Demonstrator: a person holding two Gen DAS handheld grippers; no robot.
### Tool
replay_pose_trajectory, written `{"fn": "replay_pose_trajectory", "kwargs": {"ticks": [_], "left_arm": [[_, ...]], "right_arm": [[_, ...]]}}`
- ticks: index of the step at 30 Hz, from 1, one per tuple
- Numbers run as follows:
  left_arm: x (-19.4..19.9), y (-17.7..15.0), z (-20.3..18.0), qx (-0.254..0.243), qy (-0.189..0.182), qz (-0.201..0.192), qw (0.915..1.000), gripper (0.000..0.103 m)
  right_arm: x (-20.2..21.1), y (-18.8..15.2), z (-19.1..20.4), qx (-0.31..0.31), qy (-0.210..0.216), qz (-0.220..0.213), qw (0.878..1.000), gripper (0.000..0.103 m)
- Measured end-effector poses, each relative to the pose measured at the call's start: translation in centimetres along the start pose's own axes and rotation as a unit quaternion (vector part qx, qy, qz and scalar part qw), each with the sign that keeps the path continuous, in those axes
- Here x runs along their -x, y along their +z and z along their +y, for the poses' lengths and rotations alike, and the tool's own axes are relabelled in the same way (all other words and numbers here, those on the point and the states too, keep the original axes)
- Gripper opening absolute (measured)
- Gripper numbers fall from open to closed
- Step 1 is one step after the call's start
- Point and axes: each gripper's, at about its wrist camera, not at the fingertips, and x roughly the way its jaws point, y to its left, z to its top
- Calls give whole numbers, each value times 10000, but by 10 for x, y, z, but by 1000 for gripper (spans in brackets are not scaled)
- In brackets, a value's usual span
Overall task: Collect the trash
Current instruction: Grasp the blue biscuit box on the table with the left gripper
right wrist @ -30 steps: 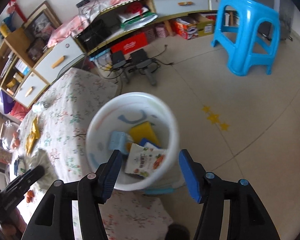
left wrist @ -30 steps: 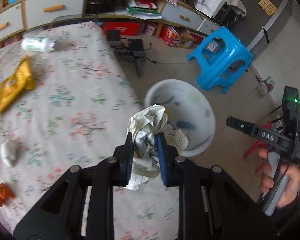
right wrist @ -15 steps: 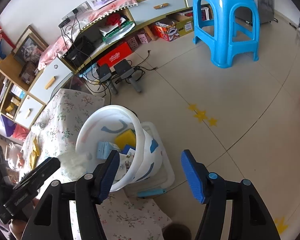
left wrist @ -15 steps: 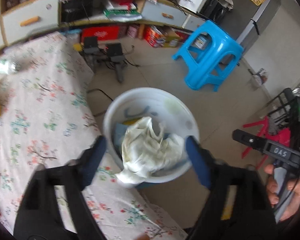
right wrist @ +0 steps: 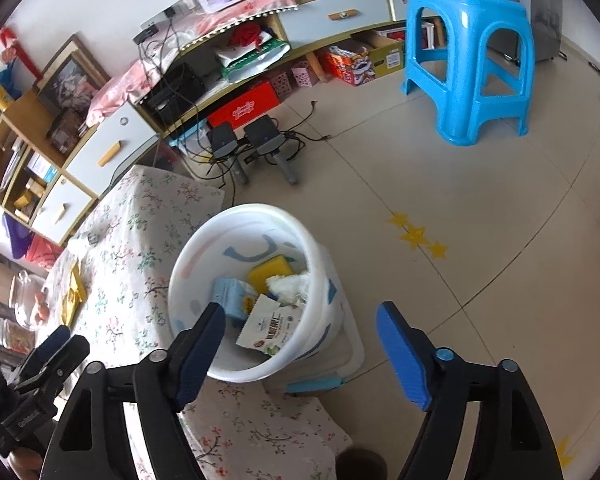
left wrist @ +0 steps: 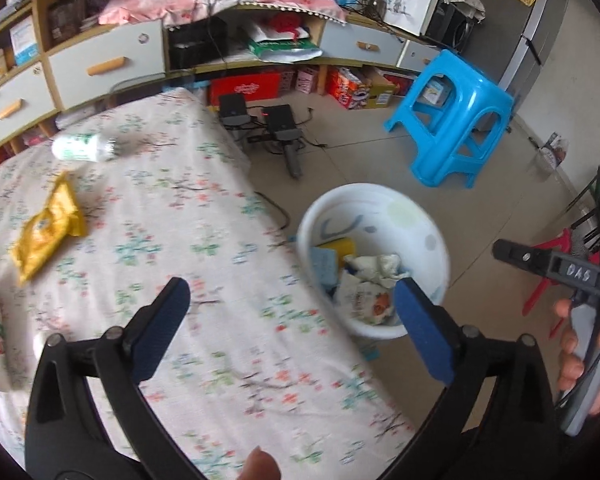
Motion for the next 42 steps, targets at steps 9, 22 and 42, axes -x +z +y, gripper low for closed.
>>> {"fn": "replay_pose_trajectory", "kwargs": {"ticks": [9, 22, 42], "left_arm": [[31, -13, 47, 163, 582, -72, 9981, 102], [72, -42, 169, 1497, 1147, 49, 9820, 102], [68, -61, 323, 3688, 1228, 107, 9213, 98]], "right_arm": [[-7, -5, 50, 422, -17, 2, 9991, 85], [-25, -18, 135, 913, 207, 176, 9954, 86], [-62, -31, 247, 1492, 390, 427, 9871, 86]]}}
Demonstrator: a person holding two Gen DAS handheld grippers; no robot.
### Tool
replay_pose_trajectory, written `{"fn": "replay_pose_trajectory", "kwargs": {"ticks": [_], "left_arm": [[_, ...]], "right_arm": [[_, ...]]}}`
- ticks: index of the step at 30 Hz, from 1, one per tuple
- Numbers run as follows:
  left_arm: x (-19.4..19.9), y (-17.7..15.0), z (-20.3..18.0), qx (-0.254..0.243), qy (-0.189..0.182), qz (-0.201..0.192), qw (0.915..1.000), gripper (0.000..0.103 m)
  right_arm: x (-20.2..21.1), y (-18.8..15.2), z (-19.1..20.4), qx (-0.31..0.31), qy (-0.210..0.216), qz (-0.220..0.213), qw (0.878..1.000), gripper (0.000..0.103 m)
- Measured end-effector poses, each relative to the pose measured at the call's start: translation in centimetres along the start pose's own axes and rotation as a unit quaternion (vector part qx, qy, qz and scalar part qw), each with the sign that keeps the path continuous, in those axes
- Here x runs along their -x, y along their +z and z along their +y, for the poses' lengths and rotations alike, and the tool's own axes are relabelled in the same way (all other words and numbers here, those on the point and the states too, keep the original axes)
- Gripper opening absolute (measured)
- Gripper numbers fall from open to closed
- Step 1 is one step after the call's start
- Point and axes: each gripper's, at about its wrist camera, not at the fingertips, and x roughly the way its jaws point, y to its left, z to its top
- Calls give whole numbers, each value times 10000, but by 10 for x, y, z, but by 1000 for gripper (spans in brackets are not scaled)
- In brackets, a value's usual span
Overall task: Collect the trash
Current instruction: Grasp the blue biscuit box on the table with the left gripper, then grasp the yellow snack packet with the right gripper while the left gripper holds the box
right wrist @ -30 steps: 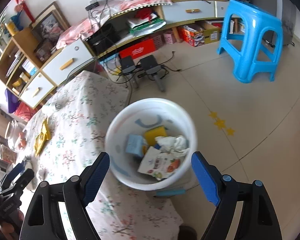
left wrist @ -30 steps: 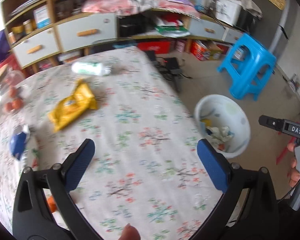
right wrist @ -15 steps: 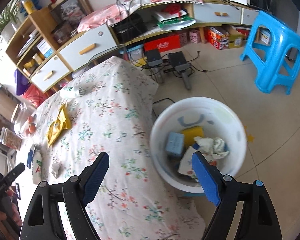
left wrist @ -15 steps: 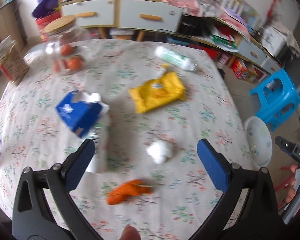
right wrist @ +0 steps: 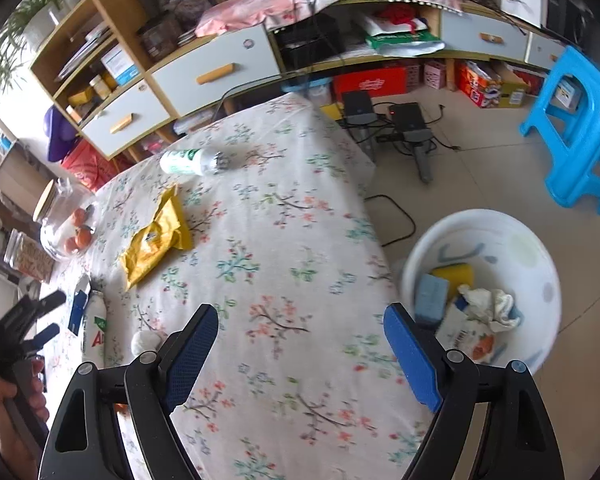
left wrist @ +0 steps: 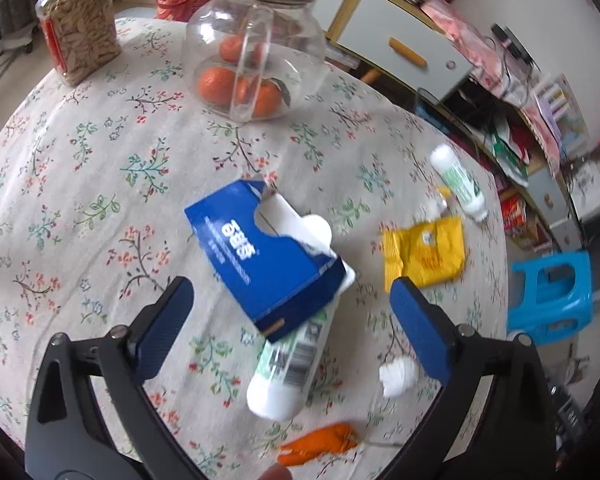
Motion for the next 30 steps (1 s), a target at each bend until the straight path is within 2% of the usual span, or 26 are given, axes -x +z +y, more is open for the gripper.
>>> {"fn": "replay_pose_trajectory", "kwargs": {"ticks": [4, 6, 8, 11, 14, 18, 25, 30], "left_arm": [[-18, 8, 2, 301, 73, 29, 9995, 94], [-28, 11, 4, 415, 160, 21, 9990, 89], [-36, 10, 6, 489, 217, 59, 9986, 77], [-40, 11, 9, 591, 262, 22, 9979, 75], [-37, 11, 5, 491, 341, -73, 9982, 65], [-28, 9, 11, 385, 173, -80, 9991, 61], [5, -2, 10, -93, -350, -69, 9993, 60], [29, -12, 12, -405, -431, -231, 9980, 60]], "right_arm": [[-11, 4, 15, 38, 25, 62, 10000, 86], [-16, 6, 21, 56, 32, 75, 10000, 86], [-21, 7, 24, 45, 29, 125, 9999, 86], [-26, 9, 32, 1, 118, 184, 9998, 86], [-30, 11, 41, 61, 153, 145, 9998, 86], [-38, 11, 46, -48, 122, 209, 9997, 86], [-45, 18, 63, -261, 381, 83, 9989, 86], [-71, 18, 83, -149, 347, 366, 9986, 86]]}}
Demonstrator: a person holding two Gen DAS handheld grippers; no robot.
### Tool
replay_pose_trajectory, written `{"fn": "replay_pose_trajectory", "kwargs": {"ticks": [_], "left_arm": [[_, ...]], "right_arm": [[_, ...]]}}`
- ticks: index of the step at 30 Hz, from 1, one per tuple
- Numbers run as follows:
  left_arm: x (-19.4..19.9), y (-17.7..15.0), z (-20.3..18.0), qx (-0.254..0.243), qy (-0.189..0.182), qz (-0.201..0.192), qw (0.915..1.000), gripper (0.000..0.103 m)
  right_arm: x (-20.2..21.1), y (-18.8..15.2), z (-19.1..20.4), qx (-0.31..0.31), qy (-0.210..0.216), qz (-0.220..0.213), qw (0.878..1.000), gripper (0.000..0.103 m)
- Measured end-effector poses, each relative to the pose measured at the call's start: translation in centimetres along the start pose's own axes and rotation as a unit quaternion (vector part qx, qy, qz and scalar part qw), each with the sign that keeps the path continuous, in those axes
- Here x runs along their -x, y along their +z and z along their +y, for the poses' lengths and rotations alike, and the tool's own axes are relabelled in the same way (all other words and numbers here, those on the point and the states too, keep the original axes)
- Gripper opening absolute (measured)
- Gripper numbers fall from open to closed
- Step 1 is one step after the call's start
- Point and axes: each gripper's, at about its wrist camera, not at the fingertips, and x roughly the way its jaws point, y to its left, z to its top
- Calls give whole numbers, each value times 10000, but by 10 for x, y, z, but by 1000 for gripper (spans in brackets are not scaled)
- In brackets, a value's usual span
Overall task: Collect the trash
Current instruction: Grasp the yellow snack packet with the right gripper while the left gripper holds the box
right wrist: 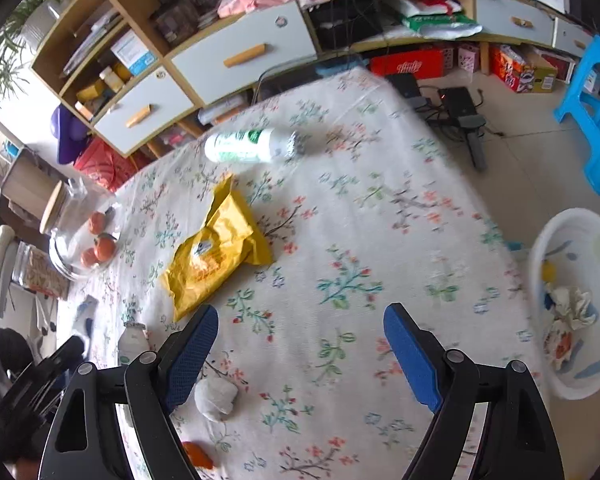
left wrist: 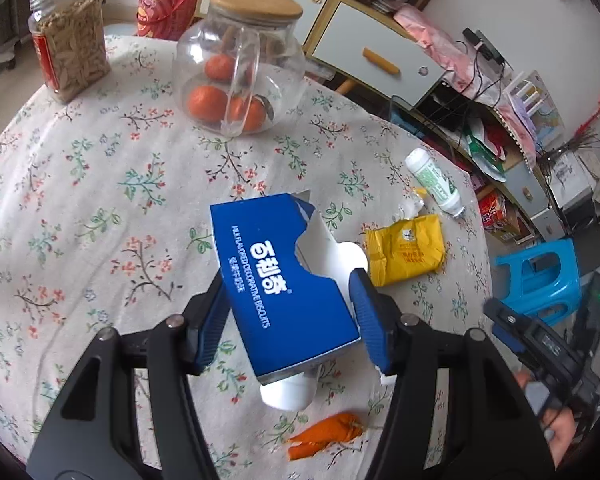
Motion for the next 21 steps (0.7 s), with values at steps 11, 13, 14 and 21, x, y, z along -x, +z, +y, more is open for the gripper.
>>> {"fn": "replay_pose_trajectory", "kwargs": {"ticks": [11, 13, 14, 21], "left_arm": [[15, 0, 15, -176, -16, -94, 9998, 60], [16, 0, 18, -191, 3, -103, 9998, 60], [16, -1, 19, -190, 6, -102, 9998, 60], [15, 1, 24, -160, 105, -145, 9997, 60]], "right_arm": [[-49, 26, 32, 189, 366, -231, 9989, 83], [-61, 29, 32, 97, 416, -127, 9990, 78], [-65, 30, 32, 103, 377, -134, 9991, 76], [-78, 32, 59, 872, -98, -384, 9954, 49]]}}
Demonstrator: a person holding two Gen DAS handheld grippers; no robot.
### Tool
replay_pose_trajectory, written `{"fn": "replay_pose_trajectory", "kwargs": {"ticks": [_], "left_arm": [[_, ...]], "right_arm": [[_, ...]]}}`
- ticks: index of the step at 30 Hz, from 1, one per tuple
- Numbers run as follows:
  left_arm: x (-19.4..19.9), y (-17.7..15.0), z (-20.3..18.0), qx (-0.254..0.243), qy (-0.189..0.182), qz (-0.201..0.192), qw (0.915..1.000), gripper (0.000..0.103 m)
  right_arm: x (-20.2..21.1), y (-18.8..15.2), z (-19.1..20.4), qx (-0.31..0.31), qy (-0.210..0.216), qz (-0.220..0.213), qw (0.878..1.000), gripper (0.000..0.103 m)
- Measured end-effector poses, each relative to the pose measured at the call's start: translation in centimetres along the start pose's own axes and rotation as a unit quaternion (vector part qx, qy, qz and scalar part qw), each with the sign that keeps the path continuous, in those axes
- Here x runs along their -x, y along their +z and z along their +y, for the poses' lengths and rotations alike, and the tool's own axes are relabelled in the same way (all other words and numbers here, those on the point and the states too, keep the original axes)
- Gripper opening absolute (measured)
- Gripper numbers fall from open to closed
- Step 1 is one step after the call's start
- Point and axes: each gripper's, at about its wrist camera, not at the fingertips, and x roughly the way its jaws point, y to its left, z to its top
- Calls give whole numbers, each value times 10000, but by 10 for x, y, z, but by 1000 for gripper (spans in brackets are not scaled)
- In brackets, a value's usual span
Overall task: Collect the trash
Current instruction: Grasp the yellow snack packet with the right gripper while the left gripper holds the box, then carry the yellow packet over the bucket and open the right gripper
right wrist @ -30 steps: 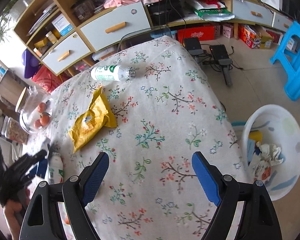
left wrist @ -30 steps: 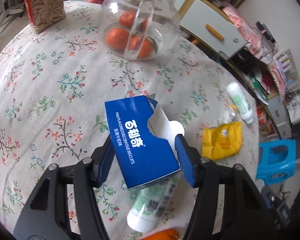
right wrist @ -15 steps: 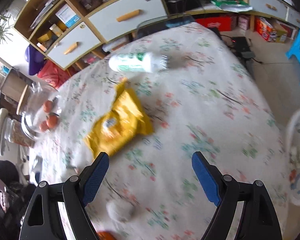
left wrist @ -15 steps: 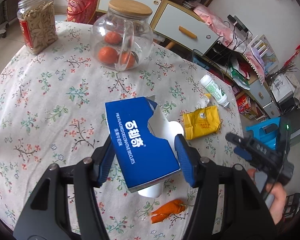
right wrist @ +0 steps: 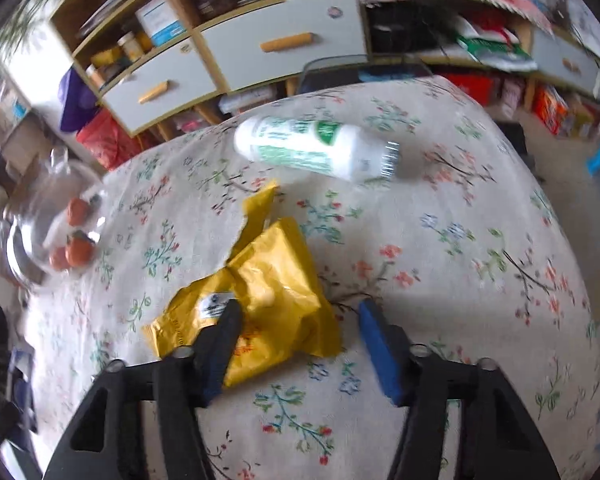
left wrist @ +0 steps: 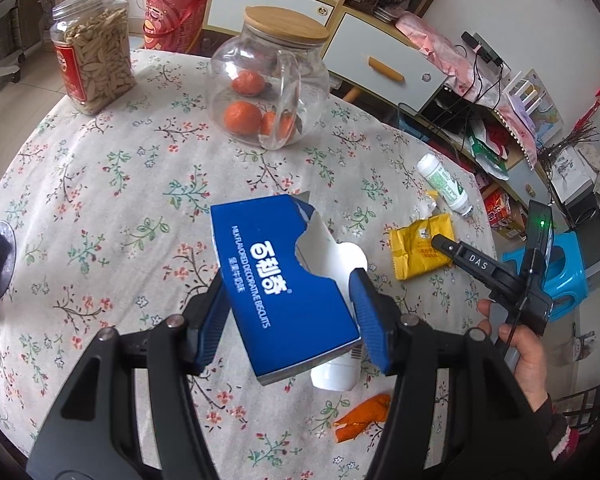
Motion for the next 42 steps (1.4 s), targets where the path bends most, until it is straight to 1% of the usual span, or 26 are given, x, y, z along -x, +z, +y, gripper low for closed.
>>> {"fn": "replay_pose_trajectory", "kwargs": {"ticks": [2, 3, 5, 8, 10, 14, 18, 22, 27, 31, 36, 42], "left_arm": [[0, 0, 0, 5, 15, 2, 10000, 60], [0, -1, 0, -7, 22, -2, 10000, 60], [2, -3, -2, -45, 11, -10, 10000, 60], [6, -6, -4, -92, -37, -42, 9999, 60], [10, -8, -6, -124, -69, -72, 9999, 60], [14, -14, -13, -172, -152, -91, 9997, 60], [16, -21, -30, -352, -324, -54, 9988, 60], [17, -30, -52, -649, -397, -98, 9971, 60], [14, -40, -75, -875, -519, -69, 9948, 61], [10, -48, -95, -1085, -597, -17, 9923, 61], [5, -59, -123, -1320, -736, 64, 9885, 61], [-5, -72, -162, -1598, -880, 149, 9831, 61]], "right_arm": [[1, -1, 2, 17, 19, 28, 10000, 38], [1, -1, 2, -19, 52, 68, 10000, 36], [6, -2, -4, -197, 134, 238, 9994, 27], [20, -3, -15, -400, 338, 284, 9982, 18], [36, -5, -21, -435, 415, 235, 9979, 17], [66, -12, -29, -307, 460, 91, 9984, 14], [91, -22, -41, -260, 426, 75, 9987, 14], [115, -35, -63, -268, 342, 138, 9990, 14], [144, -46, -96, -239, 275, 3, 9993, 14], [165, -56, -132, -346, 88, -98, 9993, 14], [185, -71, -191, -660, -214, -199, 9974, 14], [209, -90, -271, -1285, -647, -339, 9890, 15]]}}
